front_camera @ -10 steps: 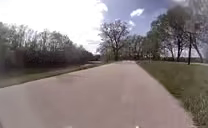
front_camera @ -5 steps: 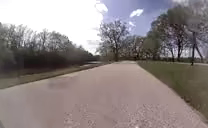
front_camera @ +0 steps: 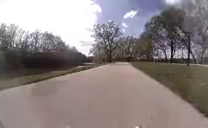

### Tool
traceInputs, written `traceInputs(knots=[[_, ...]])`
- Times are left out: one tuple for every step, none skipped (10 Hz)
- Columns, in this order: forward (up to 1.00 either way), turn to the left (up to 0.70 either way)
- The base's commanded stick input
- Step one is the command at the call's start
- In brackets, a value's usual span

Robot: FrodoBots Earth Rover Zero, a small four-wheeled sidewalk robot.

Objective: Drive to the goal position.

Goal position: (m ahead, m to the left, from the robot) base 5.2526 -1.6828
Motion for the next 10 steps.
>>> traceInputs(knots=[[1.0,0.0],[1.0,0.0],[1.0,0.0],[1.0,0.0],[1.0,0.0],[1.0,0.0],[1.0,0.0],[1.0,0.0],[1.0,0.0],[1.0,0.0]])
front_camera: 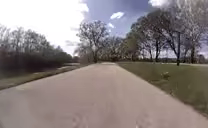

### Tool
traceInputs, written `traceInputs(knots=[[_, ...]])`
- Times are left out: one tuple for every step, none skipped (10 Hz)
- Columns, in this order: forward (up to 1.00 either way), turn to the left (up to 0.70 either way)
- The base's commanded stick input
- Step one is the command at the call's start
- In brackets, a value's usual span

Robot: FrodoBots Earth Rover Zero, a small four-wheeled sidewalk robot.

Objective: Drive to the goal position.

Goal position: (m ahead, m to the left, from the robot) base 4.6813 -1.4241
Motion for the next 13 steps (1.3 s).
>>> traceInputs(knots=[[1.0,0.0],[1.0,0.0],[1.0,0.0],[1.0,0.0],[1.0,0.0],[1.0,0.0],[1.0,0.0],[1.0,0.0],[1.0,0.0],[1.0,0.0],[1.0,0.0],[1.0,0.0],[1.0,0.0]])
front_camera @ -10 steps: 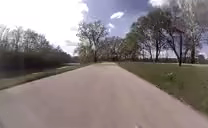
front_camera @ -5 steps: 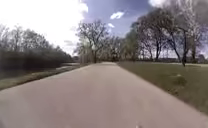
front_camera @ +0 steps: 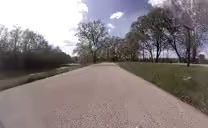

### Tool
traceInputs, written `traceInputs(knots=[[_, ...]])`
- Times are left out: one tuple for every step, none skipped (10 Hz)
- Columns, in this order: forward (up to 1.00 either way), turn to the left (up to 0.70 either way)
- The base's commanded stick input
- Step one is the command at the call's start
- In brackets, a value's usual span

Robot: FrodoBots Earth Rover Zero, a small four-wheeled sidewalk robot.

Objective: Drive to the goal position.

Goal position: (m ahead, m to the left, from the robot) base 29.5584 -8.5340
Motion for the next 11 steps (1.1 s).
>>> traceInputs(knots=[[1.0,0.0],[1.0,0.0],[1.0,0.0],[1.0,0.0],[1.0,0.0],[1.0,0.0],[1.0,0.0],[1.0,0.0],[1.0,0.0],[1.0,-0.2],[1.0,-0.38]])
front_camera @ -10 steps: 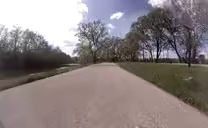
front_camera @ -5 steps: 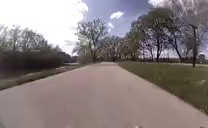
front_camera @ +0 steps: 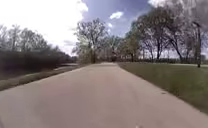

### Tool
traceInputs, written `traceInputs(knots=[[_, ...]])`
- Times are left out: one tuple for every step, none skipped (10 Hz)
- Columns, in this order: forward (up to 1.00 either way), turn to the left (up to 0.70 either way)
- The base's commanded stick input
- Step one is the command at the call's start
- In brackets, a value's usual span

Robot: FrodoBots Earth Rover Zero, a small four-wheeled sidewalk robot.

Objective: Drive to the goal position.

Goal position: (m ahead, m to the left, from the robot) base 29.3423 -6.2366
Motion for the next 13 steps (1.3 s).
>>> traceInputs(knots=[[1.0,-0.38],[1.0,-0.24],[1.0,-0.11],[1.0,0.0],[1.0,0.0],[1.0,0.0],[1.0,0.0],[1.0,0.0],[1.0,0.0],[1.0,0.0],[1.0,0.0],[1.0,0.0],[1.0,0.0]])
